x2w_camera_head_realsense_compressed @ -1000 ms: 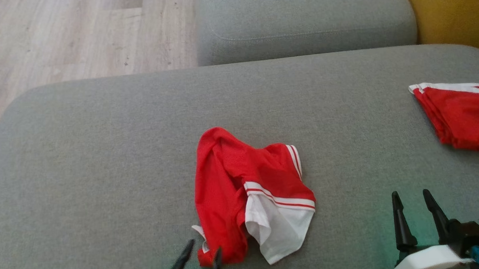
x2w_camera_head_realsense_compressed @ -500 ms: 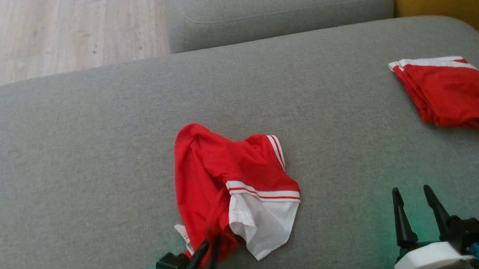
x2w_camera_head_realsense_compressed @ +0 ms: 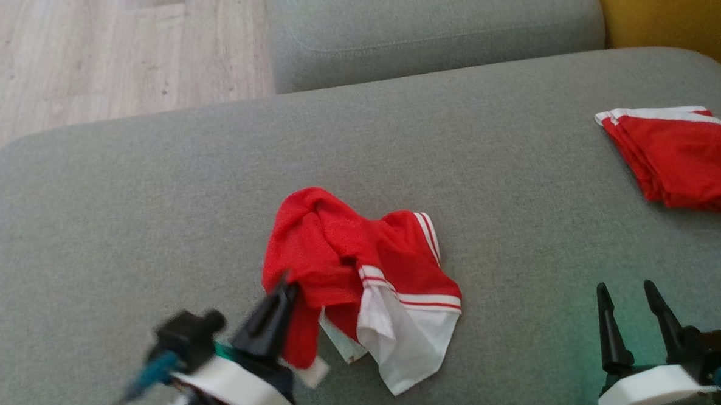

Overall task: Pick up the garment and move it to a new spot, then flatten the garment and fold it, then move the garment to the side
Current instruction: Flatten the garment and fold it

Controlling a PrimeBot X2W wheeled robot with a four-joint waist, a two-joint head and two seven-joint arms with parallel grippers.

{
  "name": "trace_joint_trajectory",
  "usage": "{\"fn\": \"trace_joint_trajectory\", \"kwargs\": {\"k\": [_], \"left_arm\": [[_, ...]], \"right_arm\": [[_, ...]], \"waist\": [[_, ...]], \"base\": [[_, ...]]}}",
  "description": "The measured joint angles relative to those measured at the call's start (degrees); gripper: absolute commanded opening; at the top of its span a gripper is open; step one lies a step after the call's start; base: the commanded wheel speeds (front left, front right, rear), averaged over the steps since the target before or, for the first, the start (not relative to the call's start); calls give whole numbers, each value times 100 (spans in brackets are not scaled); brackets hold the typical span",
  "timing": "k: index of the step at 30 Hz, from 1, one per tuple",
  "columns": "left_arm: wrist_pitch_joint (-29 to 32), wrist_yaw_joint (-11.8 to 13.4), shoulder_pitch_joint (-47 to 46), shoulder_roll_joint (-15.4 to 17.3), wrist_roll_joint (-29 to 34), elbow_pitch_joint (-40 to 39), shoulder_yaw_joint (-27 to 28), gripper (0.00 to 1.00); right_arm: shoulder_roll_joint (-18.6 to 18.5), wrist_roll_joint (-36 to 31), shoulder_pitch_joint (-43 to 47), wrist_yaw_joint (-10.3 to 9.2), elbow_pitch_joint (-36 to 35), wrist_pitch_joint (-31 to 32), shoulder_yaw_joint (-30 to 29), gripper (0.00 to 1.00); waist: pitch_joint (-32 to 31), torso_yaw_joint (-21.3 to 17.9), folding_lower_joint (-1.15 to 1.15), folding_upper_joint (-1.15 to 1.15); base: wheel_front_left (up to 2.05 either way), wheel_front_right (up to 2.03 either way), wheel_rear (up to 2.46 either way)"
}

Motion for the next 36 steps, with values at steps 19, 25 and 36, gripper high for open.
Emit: {"fn": "trace_joint_trajectory", "kwargs": {"k": [19,25,36], "left_arm": [[2473,8,-1111,1295,-1467,-4053,805,0],[2692,7,-1892,1356,-1533,-3809,936,0],[2352,-1,-3134,1514,-617,-1657,617,0]], "right_arm": [[0,392,-2,0,91,0,191,100],[0,490,-8,0,94,0,248,100],[0,499,-191,0,97,0,287,100]], "waist": [[-103,-203,0,0],[-119,-430,0,0],[-33,-839,0,0]], "base": [[0,0,0],[0,0,0],[0,0,0]]}}
